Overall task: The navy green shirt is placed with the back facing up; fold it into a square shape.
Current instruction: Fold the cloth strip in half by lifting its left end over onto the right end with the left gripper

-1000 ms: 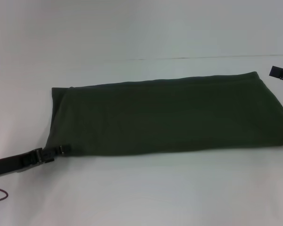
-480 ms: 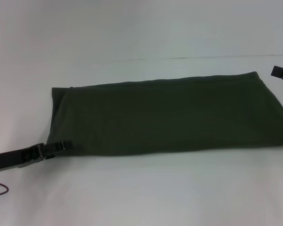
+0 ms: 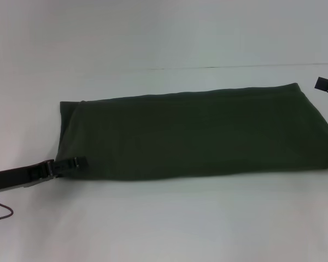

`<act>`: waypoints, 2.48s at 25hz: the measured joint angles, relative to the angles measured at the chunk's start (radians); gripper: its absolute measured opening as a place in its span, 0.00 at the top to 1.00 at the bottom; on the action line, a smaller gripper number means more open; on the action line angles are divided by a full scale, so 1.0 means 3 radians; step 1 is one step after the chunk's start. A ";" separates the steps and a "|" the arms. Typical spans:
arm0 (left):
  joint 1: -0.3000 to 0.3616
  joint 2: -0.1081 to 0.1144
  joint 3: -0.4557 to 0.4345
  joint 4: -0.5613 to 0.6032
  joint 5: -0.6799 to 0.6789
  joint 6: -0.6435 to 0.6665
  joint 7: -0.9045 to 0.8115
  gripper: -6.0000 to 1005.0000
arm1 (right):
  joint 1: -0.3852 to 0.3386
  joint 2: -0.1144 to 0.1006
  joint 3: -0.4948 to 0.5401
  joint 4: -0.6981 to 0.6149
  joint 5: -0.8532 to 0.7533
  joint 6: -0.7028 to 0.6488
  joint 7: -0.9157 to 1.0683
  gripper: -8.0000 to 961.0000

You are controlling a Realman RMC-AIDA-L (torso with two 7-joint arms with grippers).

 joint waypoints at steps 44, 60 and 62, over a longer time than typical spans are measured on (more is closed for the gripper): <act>0.0212 -0.0003 -0.0297 0.0239 -0.0039 -0.0229 0.0072 0.94 | 0.0005 0.0158 -0.0004 0.0015 0.0074 0.0013 -0.0041 0.06; 0.0622 0.0094 -0.0920 0.0677 -0.0012 -0.0351 0.0052 0.94 | 0.0233 0.0226 -0.0069 0.0272 0.0147 0.0255 -0.0127 0.06; 0.0658 0.0106 -0.0974 0.0721 -0.0009 -0.0373 0.0049 0.94 | 0.0248 0.0229 -0.0103 0.0275 0.0151 0.0279 -0.0128 0.06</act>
